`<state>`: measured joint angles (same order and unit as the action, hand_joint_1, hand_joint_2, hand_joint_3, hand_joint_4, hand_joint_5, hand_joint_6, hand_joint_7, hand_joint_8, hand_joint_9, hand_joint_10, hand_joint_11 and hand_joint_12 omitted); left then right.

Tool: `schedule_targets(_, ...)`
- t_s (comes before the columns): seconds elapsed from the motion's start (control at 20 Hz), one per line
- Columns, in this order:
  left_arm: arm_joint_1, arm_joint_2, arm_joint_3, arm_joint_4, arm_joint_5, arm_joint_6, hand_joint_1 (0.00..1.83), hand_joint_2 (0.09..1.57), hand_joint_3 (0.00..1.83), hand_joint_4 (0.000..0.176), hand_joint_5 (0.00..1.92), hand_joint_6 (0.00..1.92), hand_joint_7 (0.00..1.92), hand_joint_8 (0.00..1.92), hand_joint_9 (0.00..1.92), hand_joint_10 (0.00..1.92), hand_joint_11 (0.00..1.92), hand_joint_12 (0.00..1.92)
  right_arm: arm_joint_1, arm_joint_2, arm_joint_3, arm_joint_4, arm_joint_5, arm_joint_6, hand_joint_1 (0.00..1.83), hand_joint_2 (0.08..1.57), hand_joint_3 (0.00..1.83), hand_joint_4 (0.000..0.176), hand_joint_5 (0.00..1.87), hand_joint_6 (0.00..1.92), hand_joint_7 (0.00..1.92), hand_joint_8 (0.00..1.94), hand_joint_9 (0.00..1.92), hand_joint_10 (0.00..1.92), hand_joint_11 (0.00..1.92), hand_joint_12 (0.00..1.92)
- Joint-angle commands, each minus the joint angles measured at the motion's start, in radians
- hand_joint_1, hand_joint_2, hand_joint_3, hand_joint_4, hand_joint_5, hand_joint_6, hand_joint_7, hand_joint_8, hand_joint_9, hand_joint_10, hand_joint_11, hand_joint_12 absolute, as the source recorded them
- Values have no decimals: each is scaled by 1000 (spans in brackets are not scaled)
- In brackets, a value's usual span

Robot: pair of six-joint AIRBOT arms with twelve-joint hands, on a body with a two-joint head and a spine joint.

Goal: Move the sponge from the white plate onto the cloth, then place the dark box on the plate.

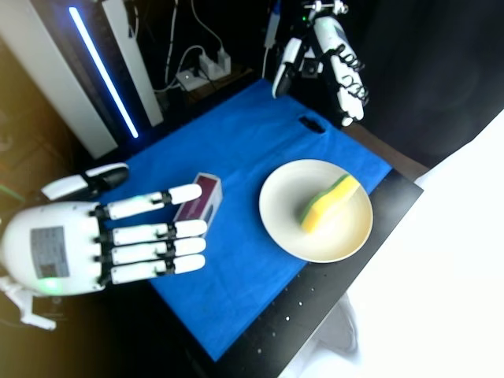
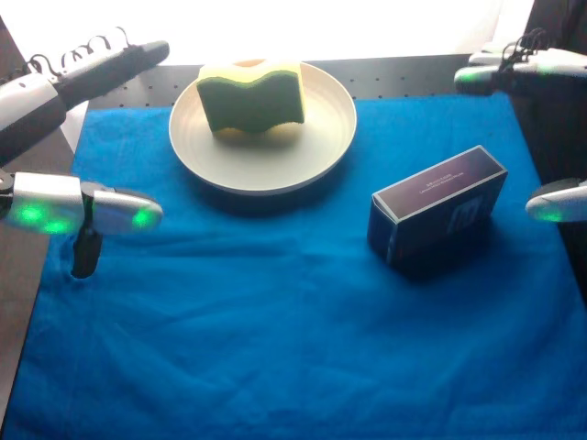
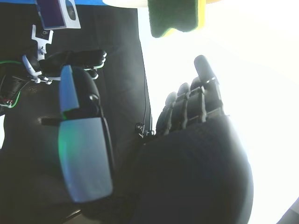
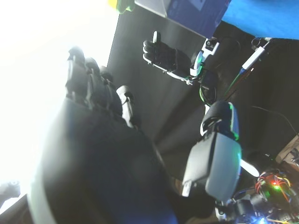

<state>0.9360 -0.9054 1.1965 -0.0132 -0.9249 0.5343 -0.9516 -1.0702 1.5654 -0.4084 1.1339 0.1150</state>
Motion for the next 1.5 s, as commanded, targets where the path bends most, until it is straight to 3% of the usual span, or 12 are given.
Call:
schedule_targets(0.0,-30,-11,16,-20,-94,-5,763,946,2,94,105,2,3,0,27,5,0,190,12,-3,6,62,97,6,859,950,13,176,265,9,139,6,0,0,0,0)
schedule_targets(0.1,-64,-26,41,-11,-76,-5,775,949,1,83,115,2,10,1,19,2,0,128,12,-3,6,62,97,6,936,971,17,176,258,5,128,1,6,2,11,5)
schedule_targets(0.25,-192,-90,124,39,10,-9,796,952,0,134,140,1,102,2,101,6,0,182,12,-3,7,60,97,6,1005,997,15,140,250,1,152,8,74,20,98,41)
schedule_targets(0.3,-256,-128,171,86,69,-27,834,976,8,125,129,0,98,0,121,9,0,198,12,-5,9,59,97,6,1001,1002,14,147,245,0,148,4,67,13,82,34)
schedule_targets(0.45,-379,-221,281,211,217,-94,848,934,0,174,165,7,112,2,131,5,0,170,12,-10,14,55,97,6,996,1001,9,156,250,2,151,3,65,9,80,33)
schedule_targets(0.85,-475,-419,497,538,506,-275,807,936,0,106,289,2,265,4,227,4,0,642,13,-17,23,39,94,6,897,993,2,160,256,1,140,0,46,0,46,20)
schedule_targets(0.95,-481,-438,518,555,539,-275,826,924,0,50,379,10,378,15,332,22,0,809,13,-17,23,37,94,6,890,991,1,170,245,0,130,0,33,0,28,13)
schedule_targets(1.25,-485,-488,580,551,567,-275,1053,1135,6,35,647,13,675,17,551,30,0,1012,13,-22,23,31,92,6,947,1003,2,156,237,4,136,6,51,12,59,26)
schedule_targets(1.3,-485,-495,588,543,567,-275,1165,1163,2,13,773,959,885,874,730,53,68,1150,13,-23,23,30,91,6,921,1007,4,148,232,1,140,6,74,18,92,40)
schedule_targets(1.35,-485,-503,598,531,567,-275,1178,1190,4,0,749,1222,889,1123,809,65,105,1199,13,-24,23,29,90,6,910,1015,6,142,226,0,135,3,74,15,92,40)
schedule_targets(1.4,-485,-507,602,523,563,-275,1305,1176,10,0,815,1197,935,1076,701,1160,96,1269,13,-24,23,28,89,6,928,1025,8,146,222,0,143,5,80,14,92,40)
schedule_targets(1.45,-485,-508,602,511,548,-275,1210,1174,0,18,868,1153,878,1153,629,886,26,1375,13,-24,23,27,89,6,903,1035,11,152,216,0,144,4,80,11,89,39)
